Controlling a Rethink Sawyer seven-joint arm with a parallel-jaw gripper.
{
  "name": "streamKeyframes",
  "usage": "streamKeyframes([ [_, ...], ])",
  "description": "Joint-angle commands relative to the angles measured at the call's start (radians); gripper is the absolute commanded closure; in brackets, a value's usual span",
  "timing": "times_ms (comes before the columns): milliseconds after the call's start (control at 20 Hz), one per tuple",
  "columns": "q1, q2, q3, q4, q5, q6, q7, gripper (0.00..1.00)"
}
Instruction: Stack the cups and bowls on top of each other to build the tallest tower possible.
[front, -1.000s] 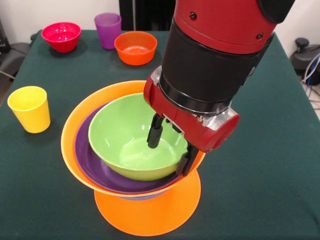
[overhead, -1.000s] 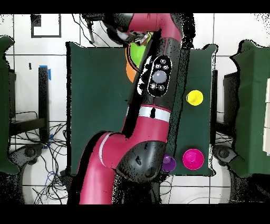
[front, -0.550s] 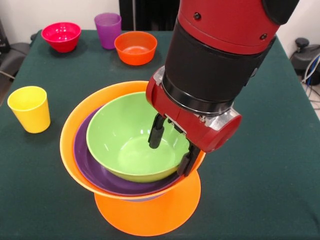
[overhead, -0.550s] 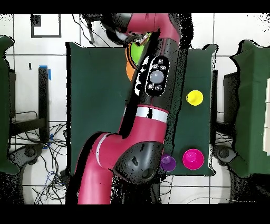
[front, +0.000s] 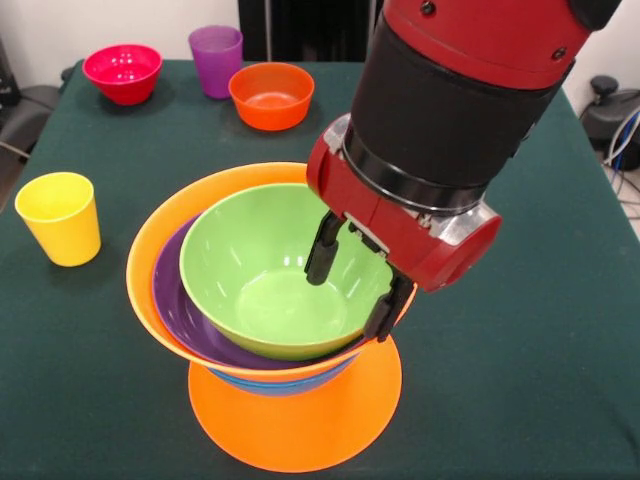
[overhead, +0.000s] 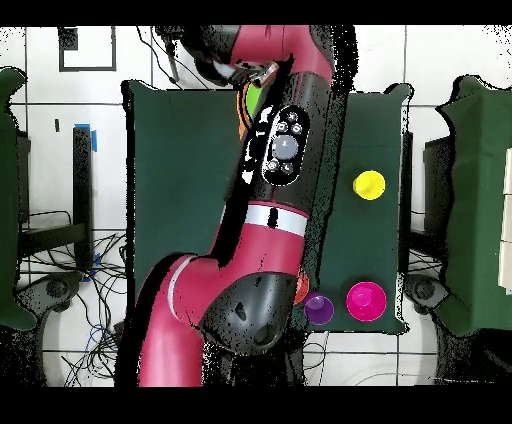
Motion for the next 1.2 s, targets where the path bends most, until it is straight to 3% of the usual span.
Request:
streamKeyframes([
  [50, 0.03, -0.027, 0.074, 0.123, -0.078, -0.04, -0.063, 0.0],
  [700, 0.038, -0.024, 0.098, 0.161, -0.088, -0.082, -0.07, 0.0],
  [1200, 0.064, -0.096, 0.189, 0.338, -0.136, -0.174, -0.108, 0.0],
])
